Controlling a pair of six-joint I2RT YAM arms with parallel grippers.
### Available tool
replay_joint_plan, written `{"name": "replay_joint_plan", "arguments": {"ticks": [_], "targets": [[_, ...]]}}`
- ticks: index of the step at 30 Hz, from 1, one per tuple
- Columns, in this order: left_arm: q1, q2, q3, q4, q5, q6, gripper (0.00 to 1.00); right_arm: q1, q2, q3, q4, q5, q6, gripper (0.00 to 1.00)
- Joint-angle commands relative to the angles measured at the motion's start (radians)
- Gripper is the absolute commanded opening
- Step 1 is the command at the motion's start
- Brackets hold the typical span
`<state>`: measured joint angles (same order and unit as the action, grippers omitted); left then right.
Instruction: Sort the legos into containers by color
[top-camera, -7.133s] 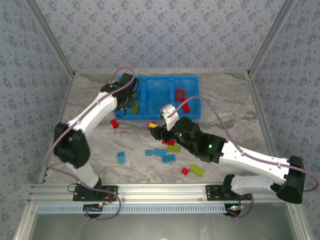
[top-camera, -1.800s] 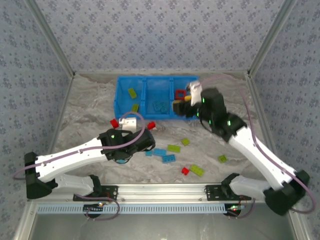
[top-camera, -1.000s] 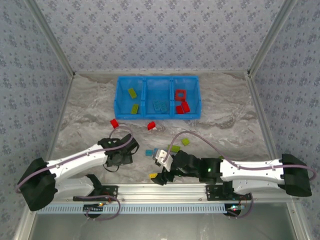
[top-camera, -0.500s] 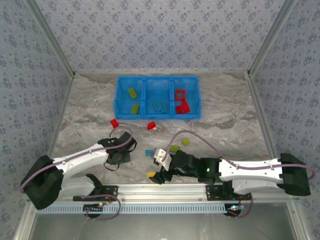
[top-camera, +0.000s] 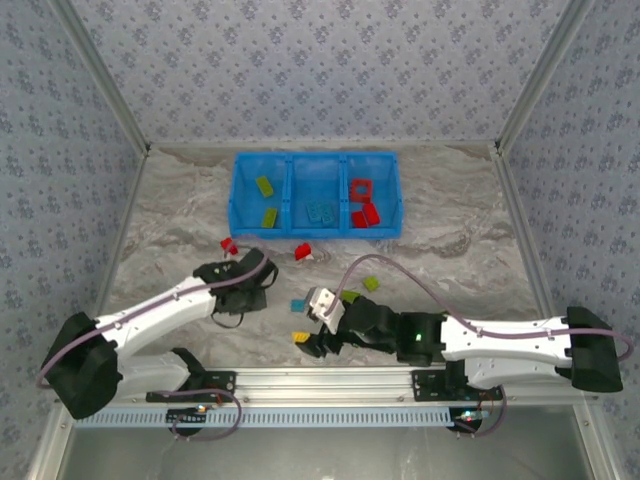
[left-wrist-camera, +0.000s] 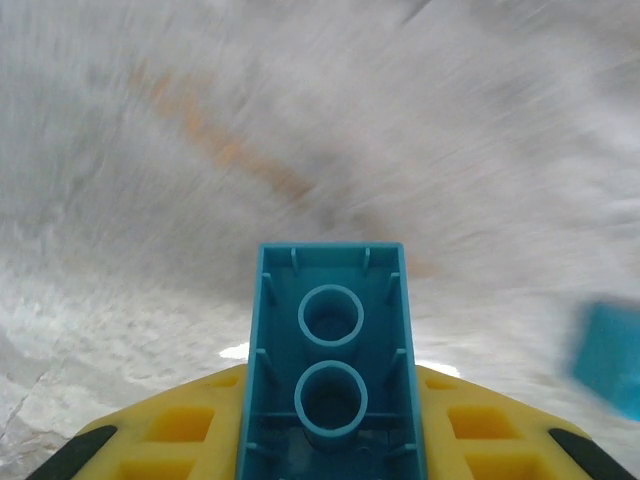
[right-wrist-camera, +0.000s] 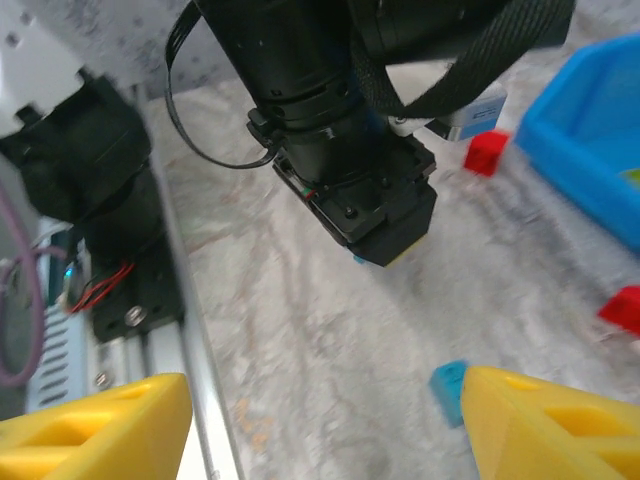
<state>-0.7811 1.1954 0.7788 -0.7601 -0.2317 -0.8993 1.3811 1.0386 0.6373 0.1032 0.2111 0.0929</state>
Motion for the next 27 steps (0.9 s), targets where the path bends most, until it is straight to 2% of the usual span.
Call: {"name": "replay_joint_plan", "arguments": {"ticks": [1, 8, 13, 18, 23, 27], "targets": [[-0.003, 0.069, 0.217, -0.048, -0.012, 0.079, 0.19, -0.016, -0.018, 0.089, -0.010, 0.187, -0.080, 0.74], [0.016, 0.430, 0.682, -0.087, 0.031, 0.215, 0.19, -0.156, 0.044, 0.233, 0.001, 0.364, -0.112, 0.74], [0.054, 0.672, 0.964, -0.151, 0.028, 0.275, 0.19, -0.271, 0.071, 0.293, -0.019, 0.376, -0.061, 0.74], [0.074, 0.883, 1.218, -0.254, -0.033, 0.322, 0.19, -0.346, 0.061, 0.289, -0.043, 0.366, 0.007, 0.74], [0.088, 1.044, 1.373, -0.349, -0.108, 0.317, 0.13, -0.369, 0.033, 0.260, -0.053, 0.364, 0.039, 0.74], [0.101, 1.090, 1.401, -0.349, -0.129, 0.302, 0.12, -0.376, 0.008, 0.239, -0.065, 0.366, 0.066, 0.74]]}}
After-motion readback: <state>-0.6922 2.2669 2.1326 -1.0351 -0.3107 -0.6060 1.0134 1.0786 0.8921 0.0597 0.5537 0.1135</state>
